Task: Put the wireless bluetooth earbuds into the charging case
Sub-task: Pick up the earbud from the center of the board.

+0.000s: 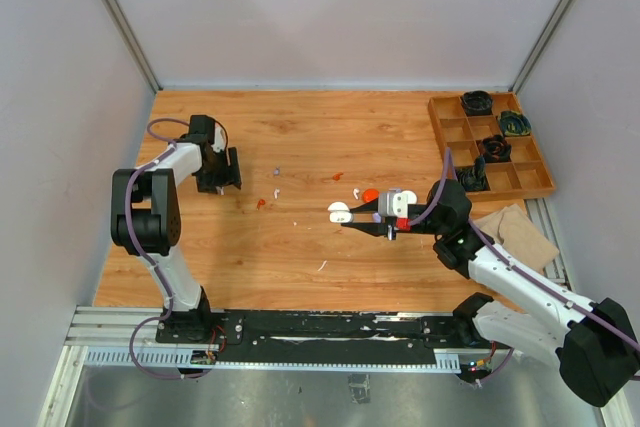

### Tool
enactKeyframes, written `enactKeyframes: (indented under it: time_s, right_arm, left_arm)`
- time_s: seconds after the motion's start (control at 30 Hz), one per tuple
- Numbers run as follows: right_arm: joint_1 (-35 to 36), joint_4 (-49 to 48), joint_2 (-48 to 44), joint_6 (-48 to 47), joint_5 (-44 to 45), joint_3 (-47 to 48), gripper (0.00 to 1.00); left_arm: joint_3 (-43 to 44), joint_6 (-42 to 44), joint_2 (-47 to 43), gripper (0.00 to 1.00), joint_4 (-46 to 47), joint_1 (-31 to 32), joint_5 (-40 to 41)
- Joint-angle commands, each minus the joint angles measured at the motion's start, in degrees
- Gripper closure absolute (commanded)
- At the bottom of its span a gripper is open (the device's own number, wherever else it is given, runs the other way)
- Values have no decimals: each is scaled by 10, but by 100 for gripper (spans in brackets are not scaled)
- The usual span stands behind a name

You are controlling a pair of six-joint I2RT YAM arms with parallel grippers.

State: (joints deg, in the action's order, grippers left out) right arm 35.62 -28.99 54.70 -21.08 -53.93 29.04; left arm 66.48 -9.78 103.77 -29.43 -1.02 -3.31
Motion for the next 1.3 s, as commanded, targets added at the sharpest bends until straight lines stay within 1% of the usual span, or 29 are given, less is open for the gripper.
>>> enactKeyframes:
  time_s: [0.0,0.13,0.37,0.63,0.8,0.97,1.1,1.2,1.27]
  right_arm:
    - [13,-27,-5,5,-9,-7,99]
    - [12,-30,-4,8,-9,-7,99]
    - [12,-31,-2,9,-7,-8,99]
    - [13,-33,2,10,-6,-9,99]
    - [13,-34,2,11,-6,-8,99]
    - [14,-30,2,10,-4,-7,99]
    - [14,-24,2,6,-2,-6,99]
    - [14,-22,0,5,-1,-6,99]
    - [14,-18,0,3,3,-5,99]
  left_arm:
    - [9,-12,-17,29,-12,-5,37]
    - [28,-10,-5,32,-21,-5,57]
    - [50,-7,22,43,-26,-5,59]
    - [57,-1,36,51,-34,-5,72]
    - [60,3,45,52,-34,-5,80]
    - [63,5,58,56,-34,-5,78]
    - [62,9,64,56,-42,-5,80]
    - [59,14,64,61,-45,-5,82]
    - [57,17,65,62,-47,-5,82]
